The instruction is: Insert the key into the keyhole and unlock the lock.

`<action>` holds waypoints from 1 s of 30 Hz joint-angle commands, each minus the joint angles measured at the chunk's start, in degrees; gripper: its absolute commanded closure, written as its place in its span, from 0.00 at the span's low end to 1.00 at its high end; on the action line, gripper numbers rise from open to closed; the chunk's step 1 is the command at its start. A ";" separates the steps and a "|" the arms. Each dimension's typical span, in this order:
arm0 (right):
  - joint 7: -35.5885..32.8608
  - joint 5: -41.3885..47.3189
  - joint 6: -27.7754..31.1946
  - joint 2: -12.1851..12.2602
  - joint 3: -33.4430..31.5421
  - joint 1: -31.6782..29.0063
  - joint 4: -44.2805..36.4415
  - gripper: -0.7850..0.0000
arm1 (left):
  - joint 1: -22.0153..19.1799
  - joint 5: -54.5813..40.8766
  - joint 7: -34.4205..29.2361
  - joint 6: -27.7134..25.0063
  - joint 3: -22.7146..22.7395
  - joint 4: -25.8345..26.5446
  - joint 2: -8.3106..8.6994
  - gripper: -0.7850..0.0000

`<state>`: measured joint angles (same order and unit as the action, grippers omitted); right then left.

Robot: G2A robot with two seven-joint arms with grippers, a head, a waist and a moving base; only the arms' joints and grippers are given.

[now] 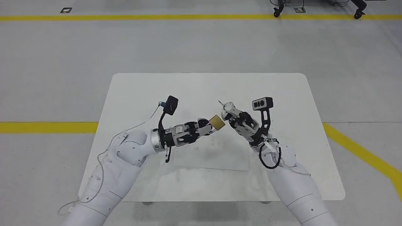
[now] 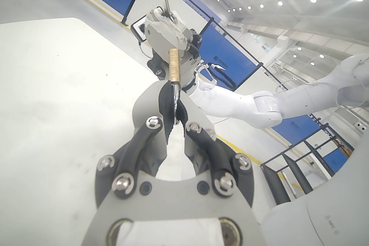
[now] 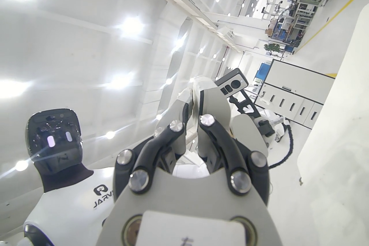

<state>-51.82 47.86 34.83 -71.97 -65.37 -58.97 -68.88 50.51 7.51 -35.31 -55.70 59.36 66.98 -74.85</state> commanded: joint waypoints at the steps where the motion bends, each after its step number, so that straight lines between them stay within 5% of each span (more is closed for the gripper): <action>1: -0.60 0.44 -0.58 -0.08 0.08 -0.23 -0.31 1.00 | 0.12 1.31 0.99 0.36 0.06 0.21 0.04 1.00; 13: -1.08 -0.98 -0.36 -0.34 -1.05 -0.33 -0.07 1.00 | 0.55 7.06 5.84 -0.13 1.53 0.97 0.62 1.00; 30: 2.55 -9.29 2.12 -0.73 -1.02 0.15 0.24 1.00 | 0.15 3.36 1.90 -2.30 0.69 1.82 2.29 1.00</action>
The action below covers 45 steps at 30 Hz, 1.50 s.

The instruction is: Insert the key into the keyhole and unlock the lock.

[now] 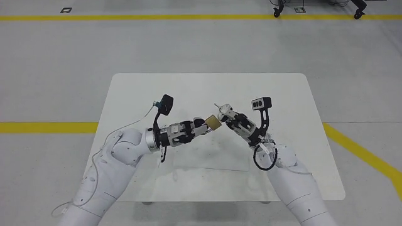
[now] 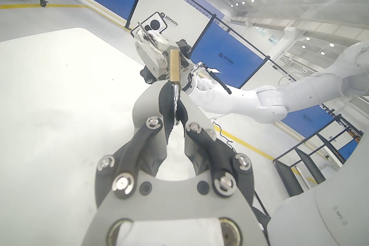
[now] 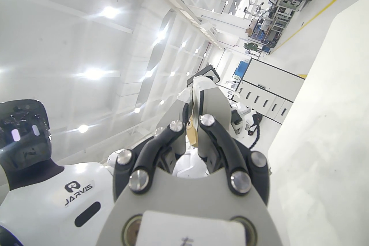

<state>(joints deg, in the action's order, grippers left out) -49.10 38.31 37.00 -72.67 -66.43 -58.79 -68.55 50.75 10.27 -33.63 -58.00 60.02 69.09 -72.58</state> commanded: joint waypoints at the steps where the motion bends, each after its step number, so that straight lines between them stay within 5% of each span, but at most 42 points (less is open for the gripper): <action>1: -0.44 0.82 -0.33 -0.09 0.18 -0.11 -0.22 1.00 | -0.14 1.01 0.66 0.00 -0.09 -0.43 0.01 1.00; 25: -3.68 6.04 -2.67 -0.65 -1.17 -0.81 0.27 1.00 | -0.51 4.45 6.98 0.89 -1.07 -1.49 0.08 1.00; 36: -1.13 -0.45 -0.56 -0.97 -0.34 -0.47 1.29 1.00 | -0.85 -4.21 2.73 0.00 -2.34 -0.91 0.78 1.00; 45: -3.27 2.54 -1.74 -1.31 0.26 -0.93 -0.22 1.00 | -1.43 -2.71 2.88 0.09 -1.90 -2.10 1.20 1.00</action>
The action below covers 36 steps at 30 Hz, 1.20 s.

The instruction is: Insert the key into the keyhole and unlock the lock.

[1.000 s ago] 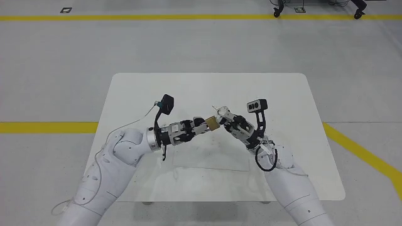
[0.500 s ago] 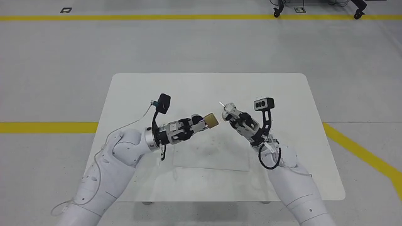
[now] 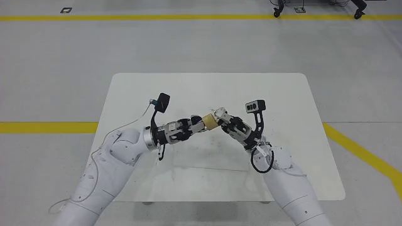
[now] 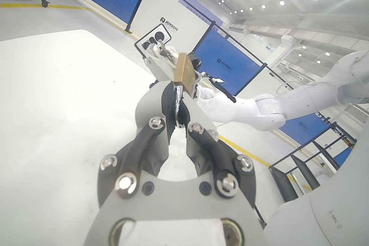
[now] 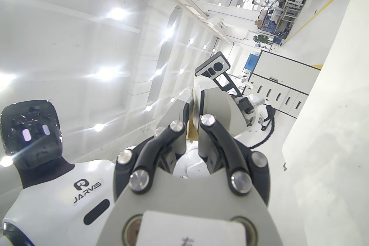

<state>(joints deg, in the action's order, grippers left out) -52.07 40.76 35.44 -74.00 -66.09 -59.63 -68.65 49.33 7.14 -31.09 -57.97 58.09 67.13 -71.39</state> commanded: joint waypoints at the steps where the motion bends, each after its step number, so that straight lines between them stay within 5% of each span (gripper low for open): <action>1: -0.54 0.17 -0.36 0.04 -0.16 -0.19 -0.26 1.00 | -0.01 0.62 0.62 0.08 -0.02 -0.17 -0.01 1.00; 36: -7.96 -0.96 -2.44 0.91 -3.09 -2.45 -7.42 1.00 | 0.60 12.18 10.06 1.42 1.51 0.82 0.31 1.00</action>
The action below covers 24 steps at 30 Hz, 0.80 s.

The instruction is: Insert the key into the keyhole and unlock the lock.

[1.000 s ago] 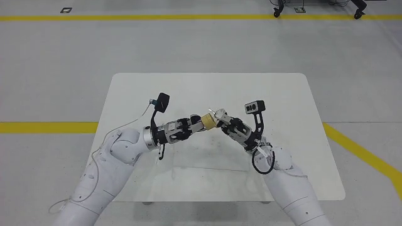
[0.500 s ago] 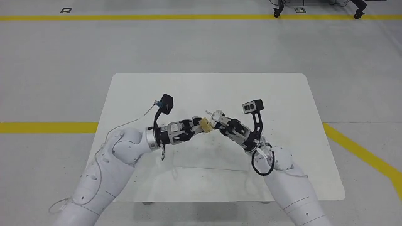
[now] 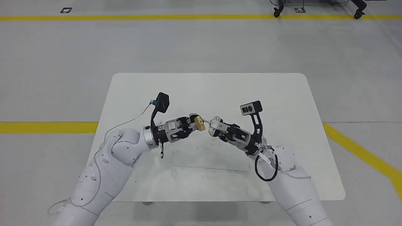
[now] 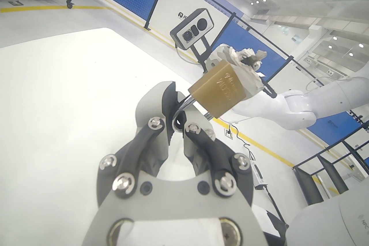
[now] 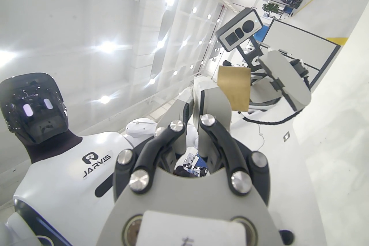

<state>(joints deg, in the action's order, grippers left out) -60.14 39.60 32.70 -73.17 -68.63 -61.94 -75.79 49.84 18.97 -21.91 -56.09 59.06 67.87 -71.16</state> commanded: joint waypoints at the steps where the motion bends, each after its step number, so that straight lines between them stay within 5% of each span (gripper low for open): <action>1: 0.17 0.39 0.58 0.18 -1.13 -0.29 -0.62 1.00 | 0.19 1.02 1.82 -0.83 1.27 0.14 0.20 1.00; 8: 0.88 0.79 2.42 0.97 -5.61 -1.38 -2.56 1.00 | 3.33 20.16 13.08 -1.51 8.03 6.92 1.24 1.00; 13: 2.08 -1.80 2.66 1.48 -7.89 -1.58 -2.83 1.00 | 8.60 44.09 25.79 6.56 10.31 15.25 1.61 1.00; 16: 2.35 -1.85 2.51 1.53 -8.12 -1.55 -2.77 1.00 | 9.94 44.81 30.43 6.23 9.58 14.74 1.48 1.00; 24: 2.35 -1.85 2.51 1.53 -8.12 -1.55 -2.77 1.00 | 9.94 44.81 30.43 6.23 9.58 14.74 1.48 1.00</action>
<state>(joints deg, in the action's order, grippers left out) -57.79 37.75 35.21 -71.65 -76.75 -63.49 -78.55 59.77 63.77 8.51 -49.86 68.64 82.61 -69.69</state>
